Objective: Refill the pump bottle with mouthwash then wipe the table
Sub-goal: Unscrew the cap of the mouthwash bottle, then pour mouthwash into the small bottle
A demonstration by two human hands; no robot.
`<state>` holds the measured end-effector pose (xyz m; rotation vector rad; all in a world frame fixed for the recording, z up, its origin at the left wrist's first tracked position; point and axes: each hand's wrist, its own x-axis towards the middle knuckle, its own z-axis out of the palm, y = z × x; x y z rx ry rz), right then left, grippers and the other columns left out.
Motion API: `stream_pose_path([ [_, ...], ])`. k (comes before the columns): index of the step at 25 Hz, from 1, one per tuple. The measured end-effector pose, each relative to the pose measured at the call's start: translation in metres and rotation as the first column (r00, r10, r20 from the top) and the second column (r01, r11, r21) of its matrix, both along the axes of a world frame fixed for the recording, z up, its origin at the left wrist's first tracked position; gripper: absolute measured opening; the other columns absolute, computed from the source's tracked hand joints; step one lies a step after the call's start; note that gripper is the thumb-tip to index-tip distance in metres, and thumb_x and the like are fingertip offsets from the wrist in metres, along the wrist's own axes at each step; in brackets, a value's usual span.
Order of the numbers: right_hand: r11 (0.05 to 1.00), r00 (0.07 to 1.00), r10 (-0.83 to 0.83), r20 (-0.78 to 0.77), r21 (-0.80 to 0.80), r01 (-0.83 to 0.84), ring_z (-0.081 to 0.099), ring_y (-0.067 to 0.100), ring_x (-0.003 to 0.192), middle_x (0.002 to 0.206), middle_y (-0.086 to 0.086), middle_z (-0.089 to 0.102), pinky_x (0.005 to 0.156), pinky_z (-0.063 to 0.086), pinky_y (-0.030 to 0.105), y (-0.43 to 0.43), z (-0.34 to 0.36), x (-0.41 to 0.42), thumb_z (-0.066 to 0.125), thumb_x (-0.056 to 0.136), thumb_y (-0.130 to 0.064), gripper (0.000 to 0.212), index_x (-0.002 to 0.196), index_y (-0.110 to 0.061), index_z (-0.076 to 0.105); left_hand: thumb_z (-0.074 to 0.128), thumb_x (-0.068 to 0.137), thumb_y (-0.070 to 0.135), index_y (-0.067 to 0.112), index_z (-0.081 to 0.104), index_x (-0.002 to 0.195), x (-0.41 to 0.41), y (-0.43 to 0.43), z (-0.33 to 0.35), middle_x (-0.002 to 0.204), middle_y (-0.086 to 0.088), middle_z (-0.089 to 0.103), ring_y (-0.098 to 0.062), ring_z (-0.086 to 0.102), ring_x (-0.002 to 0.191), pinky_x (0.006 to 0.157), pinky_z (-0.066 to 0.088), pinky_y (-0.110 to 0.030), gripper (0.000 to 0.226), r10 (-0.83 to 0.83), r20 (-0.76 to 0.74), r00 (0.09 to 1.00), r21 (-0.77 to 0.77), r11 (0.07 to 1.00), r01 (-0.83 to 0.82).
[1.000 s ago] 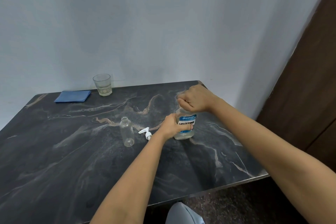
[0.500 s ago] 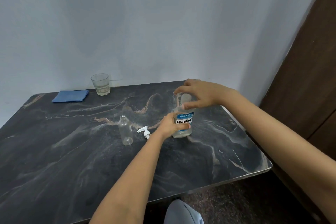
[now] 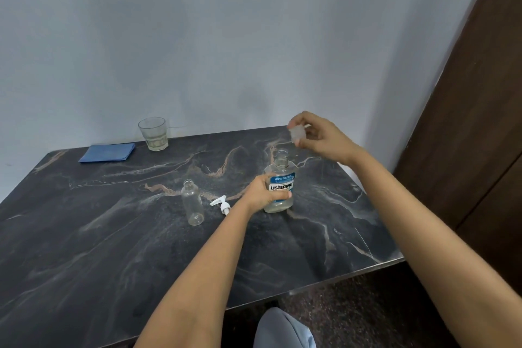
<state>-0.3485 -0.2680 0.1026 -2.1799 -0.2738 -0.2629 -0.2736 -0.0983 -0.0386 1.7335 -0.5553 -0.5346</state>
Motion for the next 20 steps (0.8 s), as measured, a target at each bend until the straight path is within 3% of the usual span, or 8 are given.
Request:
stream_pose_path([
  [3,0.929,0.973,-0.229,-0.027,0.292,0.227,0.059,0.015,0.084,0.097,-0.001,0.057,0.071,0.05,0.023,-0.009,-0.058,-0.013,0.065,0.081,0.001,0.026,0.101,-0.012,0.054,0.085,0.072,0.022,0.021,0.064,0.111,-0.006,0.004,0.006,0.099,0.009,0.07,-0.011,0.066,0.097,0.081,0.048,-0.017,0.045,0.017,0.026,1.0,0.024,1.0,-0.018],
  [5,0.874,0.928,-0.363,-0.086,0.314,0.371,0.057,0.016,0.084,0.094,0.004,0.059,0.075,0.049,0.028,-0.01,-0.103,-0.022,0.069,0.079,-0.006,0.023,0.094,-0.015,0.054,0.085,0.071,0.03,0.021,0.055,0.123,-0.014,0.011,0.009,0.109,0.01,0.065,-0.01,0.061,0.105,0.079,0.044,-0.012,0.061,0.062,0.1,0.993,0.091,0.993,-0.071],
  [8,0.798,0.845,-0.509,-0.164,0.28,0.534,0.061,0.015,0.086,0.094,0.004,0.066,0.081,0.049,0.027,-0.006,-0.15,-0.035,0.072,0.079,-0.017,0.02,0.09,-0.017,0.055,0.086,0.067,0.038,0.014,0.043,0.135,-0.027,0.027,0.006,0.13,0.005,0.054,-0.011,0.051,0.121,0.098,0.041,-0.023,0.084,0.186,0.207,0.96,0.091,0.974,-0.208],
  [10,0.789,0.819,-0.549,-0.165,0.219,0.573,0.061,0.016,0.084,0.091,0.001,0.067,0.074,0.048,0.024,-0.004,-0.163,-0.042,0.071,0.079,-0.019,0.02,0.089,-0.015,0.055,0.085,0.067,0.042,0.015,0.044,0.132,-0.045,0.043,0.004,0.13,0.007,0.051,-0.007,0.049,0.121,0.101,0.039,-0.025,0.082,0.264,0.306,0.915,0.023,0.958,-0.284],
  [13,0.812,0.822,-0.543,-0.169,0.144,0.566,0.057,0.017,0.082,0.091,0.001,0.065,0.065,0.044,0.02,-0.002,-0.165,-0.046,0.072,0.078,-0.018,0.024,0.093,-0.014,0.054,0.079,0.074,0.042,0.025,0.049,0.117,-0.076,0.075,0.005,0.117,0.011,0.058,0.001,0.054,0.107,0.094,0.041,-0.014,0.055,0.319,0.512,0.798,-0.083,0.943,-0.324],
  [17,0.802,0.805,-0.593,0.001,0.09,0.591,0.042,0.015,0.112,0.119,-0.001,0.051,0.09,0.038,0.027,0.0,-0.157,-0.048,0.07,0.071,-0.008,0.048,0.114,-0.017,0.051,0.072,0.077,0.041,0.016,0.051,0.107,-0.088,0.125,0.002,0.104,0.008,0.047,-0.006,0.045,0.094,0.082,0.04,-0.015,0.045,0.546,0.736,0.4,-0.303,0.794,-0.526],
  [18,0.806,0.808,-0.587,0.053,0.137,0.576,0.039,0.013,0.117,0.123,-0.003,0.047,0.096,0.036,0.029,0.004,-0.15,-0.048,0.069,0.071,-0.005,0.053,0.119,-0.018,0.049,0.075,0.075,0.039,0.011,0.05,0.11,-0.084,0.137,0.001,0.107,0.006,0.044,-0.009,0.043,0.098,0.083,0.04,-0.019,0.051,0.601,0.712,0.363,-0.325,0.741,-0.588],
  [20,0.845,0.859,-0.509,0.061,0.227,0.485,0.037,0.009,0.123,0.131,-0.008,0.043,0.106,0.033,0.03,0.013,-0.134,-0.043,0.068,0.074,-0.003,0.059,0.126,-0.02,0.044,0.083,0.071,0.032,0.006,0.046,0.121,-0.07,0.156,-0.002,0.117,0.003,0.039,-0.014,0.044,0.109,0.091,0.043,-0.028,0.068,0.671,0.589,0.451,-0.258,0.685,-0.682],
])
